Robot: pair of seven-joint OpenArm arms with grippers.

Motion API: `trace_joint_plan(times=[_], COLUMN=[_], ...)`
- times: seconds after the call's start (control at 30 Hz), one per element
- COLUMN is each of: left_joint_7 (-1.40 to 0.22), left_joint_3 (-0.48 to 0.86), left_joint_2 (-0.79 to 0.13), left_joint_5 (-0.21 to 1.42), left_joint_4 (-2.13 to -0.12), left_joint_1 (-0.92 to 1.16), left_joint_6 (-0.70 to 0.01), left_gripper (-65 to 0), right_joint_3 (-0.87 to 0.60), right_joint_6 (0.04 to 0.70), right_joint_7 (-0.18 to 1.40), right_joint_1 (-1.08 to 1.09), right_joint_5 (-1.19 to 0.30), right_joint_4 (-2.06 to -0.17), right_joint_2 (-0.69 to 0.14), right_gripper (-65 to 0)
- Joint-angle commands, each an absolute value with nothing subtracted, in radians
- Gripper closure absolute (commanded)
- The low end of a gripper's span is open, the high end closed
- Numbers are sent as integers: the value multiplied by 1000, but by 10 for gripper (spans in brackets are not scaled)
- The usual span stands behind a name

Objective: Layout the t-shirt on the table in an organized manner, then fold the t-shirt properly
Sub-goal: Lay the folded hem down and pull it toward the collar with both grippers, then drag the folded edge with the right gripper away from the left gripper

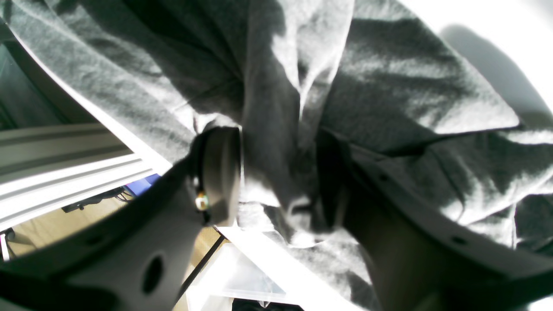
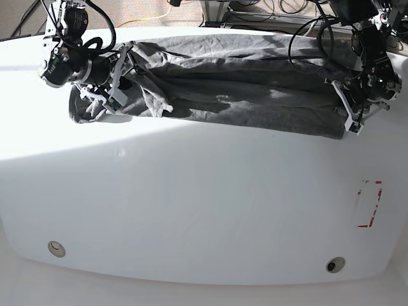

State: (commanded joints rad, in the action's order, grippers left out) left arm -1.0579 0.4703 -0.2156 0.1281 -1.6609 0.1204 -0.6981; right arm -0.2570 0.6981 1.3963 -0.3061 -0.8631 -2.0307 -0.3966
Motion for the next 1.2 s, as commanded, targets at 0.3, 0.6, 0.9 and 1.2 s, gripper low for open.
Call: trace_joint_plan(times=[0.3,0.6,0.9,1.2], left_joint_7=[-1058,-1058,-1058,-1058], left_joint_3=[470,470,470,470], left_joint_2=[-228,-231,-232,-229], left_joint_5=[128,128,128,128], left_joint_4=[-1661,-1661,-1661,-1661], left_joint_1=[120,120,122,124], left_joint_6=[-698,-698,-698,-698], left_gripper=[-36,-36,-36,-36], right_joint_3=[-259,-263,-263,-266], right_joint_6=[698,698,698,698], right_joint_7=[1396,1396,1376,1230], right_joint_1=[-305,-225,-219,-176], right_joint_5=[-877,-872,-685,-318], right_joint_4=[-2031,-2014,-2012,-2011], right_joint_2=[-489,-495,-490,-407], right_gripper=[-398,-396,-401,-401])
